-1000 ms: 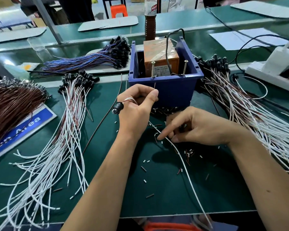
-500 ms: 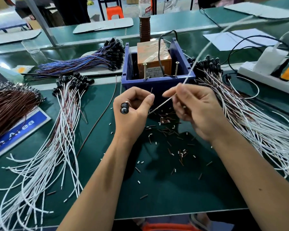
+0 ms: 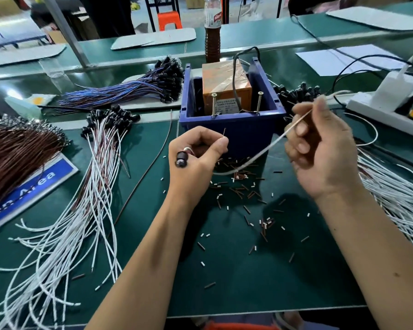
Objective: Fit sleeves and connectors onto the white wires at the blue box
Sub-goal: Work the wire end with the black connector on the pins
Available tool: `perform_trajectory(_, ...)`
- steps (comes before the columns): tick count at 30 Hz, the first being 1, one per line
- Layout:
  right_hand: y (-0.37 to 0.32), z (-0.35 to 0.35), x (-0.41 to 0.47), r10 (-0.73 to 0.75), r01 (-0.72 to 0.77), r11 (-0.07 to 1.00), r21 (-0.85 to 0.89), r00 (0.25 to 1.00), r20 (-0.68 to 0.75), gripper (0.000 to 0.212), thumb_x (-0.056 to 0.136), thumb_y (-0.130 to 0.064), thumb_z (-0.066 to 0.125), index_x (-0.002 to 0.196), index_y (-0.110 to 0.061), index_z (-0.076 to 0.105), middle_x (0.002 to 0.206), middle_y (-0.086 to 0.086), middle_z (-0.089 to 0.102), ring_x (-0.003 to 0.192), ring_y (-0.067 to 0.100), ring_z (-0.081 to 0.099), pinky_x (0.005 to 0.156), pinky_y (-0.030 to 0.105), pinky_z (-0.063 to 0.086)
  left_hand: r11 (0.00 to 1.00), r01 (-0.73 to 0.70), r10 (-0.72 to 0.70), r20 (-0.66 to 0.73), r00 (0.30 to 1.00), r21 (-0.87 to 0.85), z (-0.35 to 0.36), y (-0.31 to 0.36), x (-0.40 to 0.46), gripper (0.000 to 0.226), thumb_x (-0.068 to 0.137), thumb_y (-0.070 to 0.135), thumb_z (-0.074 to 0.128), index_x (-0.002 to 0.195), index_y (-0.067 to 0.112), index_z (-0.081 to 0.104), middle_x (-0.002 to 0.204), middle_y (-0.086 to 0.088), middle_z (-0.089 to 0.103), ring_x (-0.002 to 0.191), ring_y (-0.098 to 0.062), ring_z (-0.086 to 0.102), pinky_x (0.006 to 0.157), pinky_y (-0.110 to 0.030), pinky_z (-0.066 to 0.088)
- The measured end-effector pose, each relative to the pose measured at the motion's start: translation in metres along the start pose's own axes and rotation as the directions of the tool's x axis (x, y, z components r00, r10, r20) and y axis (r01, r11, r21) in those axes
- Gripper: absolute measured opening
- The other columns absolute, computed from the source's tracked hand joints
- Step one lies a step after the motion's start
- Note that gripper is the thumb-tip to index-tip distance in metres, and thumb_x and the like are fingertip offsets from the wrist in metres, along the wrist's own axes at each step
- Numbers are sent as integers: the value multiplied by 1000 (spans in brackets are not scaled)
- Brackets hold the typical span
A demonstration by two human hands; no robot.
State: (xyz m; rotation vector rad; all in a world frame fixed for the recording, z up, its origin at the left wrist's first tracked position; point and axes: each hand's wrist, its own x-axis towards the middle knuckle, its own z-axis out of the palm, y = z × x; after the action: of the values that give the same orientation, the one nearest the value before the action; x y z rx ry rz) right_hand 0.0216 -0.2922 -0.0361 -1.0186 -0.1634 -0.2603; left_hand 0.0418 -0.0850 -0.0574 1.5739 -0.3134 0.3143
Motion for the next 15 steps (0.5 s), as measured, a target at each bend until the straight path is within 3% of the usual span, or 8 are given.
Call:
perform_trajectory(3, 3, 7, -7, 68, -21, 967, -255, 982, 178, 36, 104, -27, 55, 79, -16, 78, 57, 6, 52, 43, 13, 37, 41, 25, 20, 933, 137, -96, 137, 986, -334, 2, 4, 0, 7, 92, 8, 69, 87, 9, 72, 70, -2, 67, 46, -4, 40, 47, -17, 33)
perform_trajectory(5, 6, 12, -13, 171, -14, 897, -442, 933, 317, 34, 103, -27, 58, 80, -13, 78, 57, 9, 53, 43, 16, 39, 41, 25, 24, 876, 193, -112, 202, 973, -442, 3, 6, 0, 9, 92, 8, 66, 88, 9, 74, 73, 0, 68, 45, -5, 34, 45, -16, 29)
perform_trajectory(9, 13, 18, -18, 374, -31, 764, -645, 836, 403, 30, 103, -27, 63, 84, -8, 77, 58, 7, 58, 43, 21, 40, 41, 26, 28, 829, 278, -174, 248, 953, -486, 4, 10, 0, 13, 90, 8, 67, 81, 12, 76, 108, -11, 75, 45, -3, 35, 45, -15, 31)
perform_trajectory(12, 17, 20, -18, 423, -54, 714, -699, 828, 368, 29, 104, -23, 63, 88, -3, 77, 58, 5, 59, 44, 16, 42, 41, 22, 32, 834, 306, -198, 268, 943, -460, 4, 10, 0, 8, 90, 10, 69, 86, 5, 73, 99, -10, 77, 42, -4, 31, 44, -16, 33)
perform_trajectory(15, 19, 19, -17, 438, -70, 696, -715, 830, 345, 28, 105, -20, 62, 88, -3, 76, 57, 2, 59, 42, 10, 44, 42, 18, 33, 854, 326, -224, 281, 933, -405, 6, 10, -2, 20, 88, 15, 71, 94, -4, 70, 85, -4, 78, 40, -2, 40, 41, -17, 40)
